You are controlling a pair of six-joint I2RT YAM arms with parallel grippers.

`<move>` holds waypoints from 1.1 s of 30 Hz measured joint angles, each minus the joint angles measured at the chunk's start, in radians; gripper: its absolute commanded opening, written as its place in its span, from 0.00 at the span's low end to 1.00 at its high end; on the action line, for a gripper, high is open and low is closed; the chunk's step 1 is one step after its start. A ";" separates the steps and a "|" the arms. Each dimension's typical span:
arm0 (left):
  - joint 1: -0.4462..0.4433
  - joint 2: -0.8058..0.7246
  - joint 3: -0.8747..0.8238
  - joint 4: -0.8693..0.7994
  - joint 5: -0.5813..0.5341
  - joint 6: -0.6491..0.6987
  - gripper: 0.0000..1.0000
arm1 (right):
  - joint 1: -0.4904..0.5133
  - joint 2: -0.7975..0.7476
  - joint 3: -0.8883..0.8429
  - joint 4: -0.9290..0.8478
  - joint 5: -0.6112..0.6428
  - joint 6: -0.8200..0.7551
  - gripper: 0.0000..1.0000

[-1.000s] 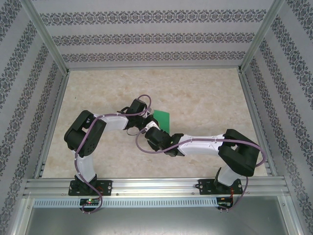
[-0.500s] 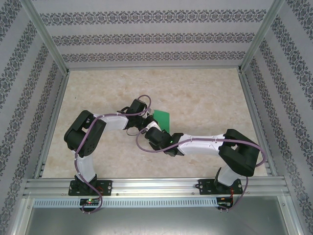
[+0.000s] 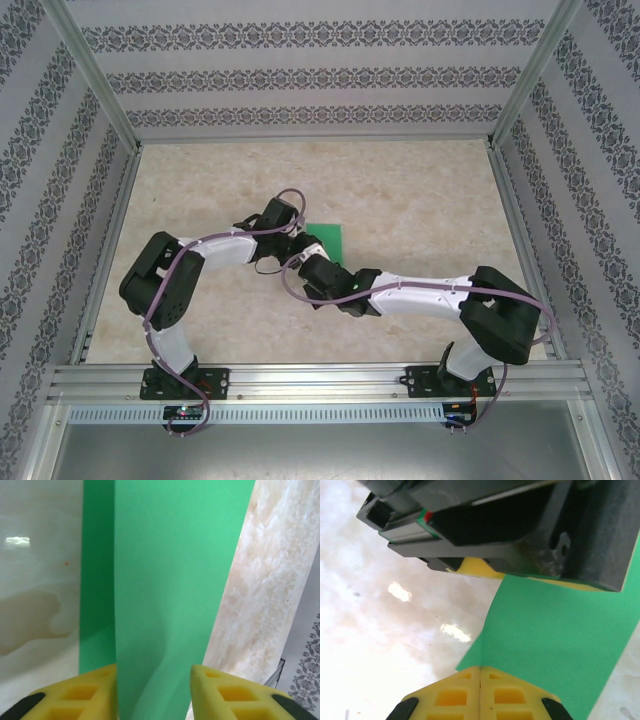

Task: Fold a paper plane with a square sheet of paper (pick it up from the middle)
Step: Fold the triangle a second time at the center of the table.

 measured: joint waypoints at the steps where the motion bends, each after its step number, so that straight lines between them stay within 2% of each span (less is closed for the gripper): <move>1: 0.000 -0.016 0.000 -0.016 -0.021 0.002 0.55 | -0.010 -0.004 0.000 0.013 -0.021 0.018 0.00; 3: 0.000 -0.045 0.000 -0.037 -0.058 0.008 0.63 | -0.029 -0.008 -0.004 0.038 -0.058 0.046 0.00; 5: 0.000 -0.074 -0.001 -0.053 -0.092 0.012 0.65 | -0.050 -0.010 -0.012 0.057 -0.089 0.070 0.00; 12: 0.000 -0.143 -0.020 -0.076 -0.160 0.019 0.67 | -0.132 -0.035 -0.060 0.069 -0.133 0.129 0.00; 15: 0.000 -0.155 -0.041 -0.076 -0.163 0.023 0.58 | -0.168 -0.062 -0.079 0.069 -0.148 0.150 0.00; 17: -0.001 -0.157 -0.051 -0.079 -0.163 0.028 0.44 | -0.192 -0.074 -0.087 0.069 -0.175 0.161 0.01; 21: -0.003 -0.157 -0.065 -0.082 -0.159 0.045 0.30 | -0.224 -0.078 -0.108 0.091 -0.232 0.183 0.01; 24: -0.014 -0.157 -0.084 -0.082 -0.154 0.046 0.25 | -0.235 -0.078 -0.124 0.095 -0.262 0.200 0.01; 33: -0.079 -0.138 -0.113 -0.081 -0.129 0.045 0.20 | -0.265 -0.061 -0.131 0.097 -0.289 0.216 0.01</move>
